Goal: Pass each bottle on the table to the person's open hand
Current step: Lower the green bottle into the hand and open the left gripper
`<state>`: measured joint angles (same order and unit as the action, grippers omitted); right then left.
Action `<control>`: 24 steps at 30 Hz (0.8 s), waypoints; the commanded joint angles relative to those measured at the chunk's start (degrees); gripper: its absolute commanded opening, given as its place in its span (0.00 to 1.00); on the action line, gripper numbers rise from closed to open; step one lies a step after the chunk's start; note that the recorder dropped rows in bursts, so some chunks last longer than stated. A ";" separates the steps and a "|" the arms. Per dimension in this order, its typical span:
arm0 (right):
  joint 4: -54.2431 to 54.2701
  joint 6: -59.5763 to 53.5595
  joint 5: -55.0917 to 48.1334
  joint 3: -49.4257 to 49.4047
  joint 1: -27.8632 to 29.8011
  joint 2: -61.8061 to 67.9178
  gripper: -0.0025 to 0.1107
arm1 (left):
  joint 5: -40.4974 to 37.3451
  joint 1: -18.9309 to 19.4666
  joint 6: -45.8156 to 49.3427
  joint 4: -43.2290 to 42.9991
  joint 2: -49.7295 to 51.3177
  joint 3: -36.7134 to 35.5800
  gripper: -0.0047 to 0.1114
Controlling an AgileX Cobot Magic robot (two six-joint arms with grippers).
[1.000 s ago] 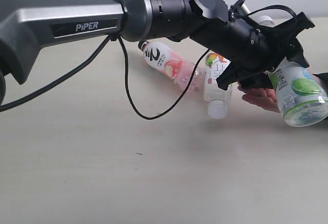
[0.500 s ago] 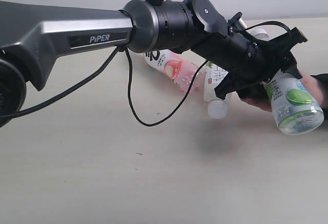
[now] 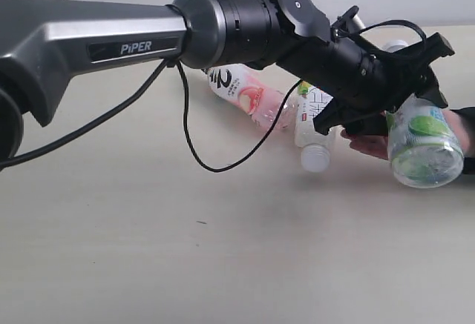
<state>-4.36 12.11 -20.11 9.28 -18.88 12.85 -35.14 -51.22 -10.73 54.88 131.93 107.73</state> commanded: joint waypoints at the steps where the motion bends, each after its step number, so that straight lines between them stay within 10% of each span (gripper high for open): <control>1: -0.07 0.02 0.93 -0.30 0.19 -0.17 0.02 | -1.30 -0.15 1.46 0.14 -1.47 0.23 0.60; 24: -0.07 0.02 0.93 -0.30 0.19 -0.17 0.02 | 5.96 -2.00 0.02 -2.08 0.94 0.23 0.65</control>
<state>-4.36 12.11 -19.99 9.28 -18.88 12.85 -30.29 -52.98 -10.47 53.70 132.94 107.73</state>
